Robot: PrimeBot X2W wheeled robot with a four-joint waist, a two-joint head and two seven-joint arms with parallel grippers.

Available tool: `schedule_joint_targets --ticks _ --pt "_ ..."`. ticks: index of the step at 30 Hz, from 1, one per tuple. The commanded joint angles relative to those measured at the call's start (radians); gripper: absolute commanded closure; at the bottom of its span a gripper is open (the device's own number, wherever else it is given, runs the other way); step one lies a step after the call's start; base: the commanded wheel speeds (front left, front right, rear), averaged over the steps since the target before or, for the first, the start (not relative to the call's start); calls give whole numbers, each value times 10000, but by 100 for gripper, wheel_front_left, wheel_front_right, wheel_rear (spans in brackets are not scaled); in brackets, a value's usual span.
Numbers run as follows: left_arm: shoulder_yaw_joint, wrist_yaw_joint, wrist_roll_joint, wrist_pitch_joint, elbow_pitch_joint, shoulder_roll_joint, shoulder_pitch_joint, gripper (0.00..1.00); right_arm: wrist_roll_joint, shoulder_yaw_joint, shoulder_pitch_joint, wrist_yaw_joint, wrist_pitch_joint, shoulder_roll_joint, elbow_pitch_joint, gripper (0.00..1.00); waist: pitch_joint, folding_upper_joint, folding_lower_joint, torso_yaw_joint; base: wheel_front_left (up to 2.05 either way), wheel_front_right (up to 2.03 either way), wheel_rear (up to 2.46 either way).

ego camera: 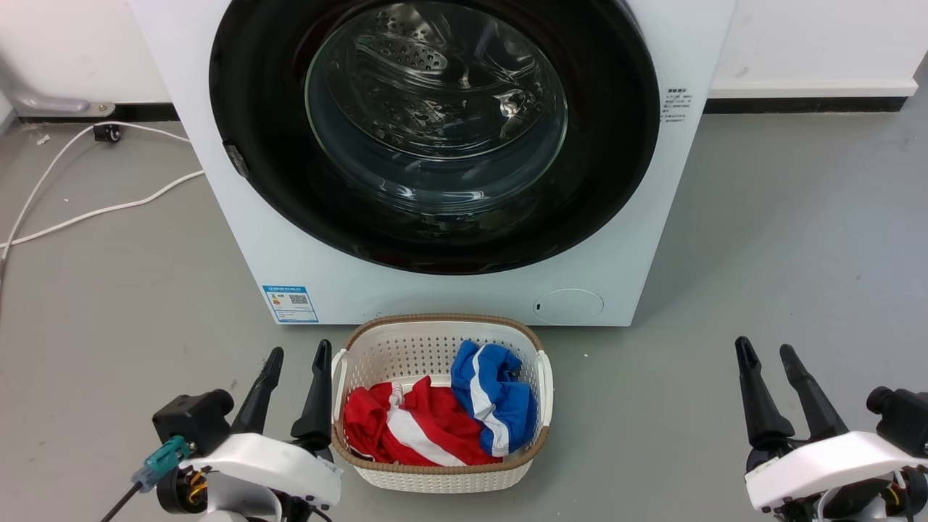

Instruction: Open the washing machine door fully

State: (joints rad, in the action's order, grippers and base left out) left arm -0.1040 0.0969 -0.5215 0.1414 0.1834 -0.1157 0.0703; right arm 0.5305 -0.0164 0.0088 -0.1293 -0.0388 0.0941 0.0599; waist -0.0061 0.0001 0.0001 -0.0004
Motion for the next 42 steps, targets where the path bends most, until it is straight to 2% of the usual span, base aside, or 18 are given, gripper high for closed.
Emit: schedule_joint_targets --ticks 1,26,42 --pt "-73 -17 306 96 -68 -75 233 0 -316 13 52 -19 -6 77 -172 0 1 -1 -1 5 0 0 0" --pt "-452 -403 2554 671 157 -354 286 0 -3096 2 494 -21 28 -110 -538 0 -29 -1 -1 -56 0 0 0" --pt "-550 -539 3611 977 431 -390 282 0 -4268 0 638 -14 -219 -267 -658 0 -49 -1 -1 -68 0 0 0"
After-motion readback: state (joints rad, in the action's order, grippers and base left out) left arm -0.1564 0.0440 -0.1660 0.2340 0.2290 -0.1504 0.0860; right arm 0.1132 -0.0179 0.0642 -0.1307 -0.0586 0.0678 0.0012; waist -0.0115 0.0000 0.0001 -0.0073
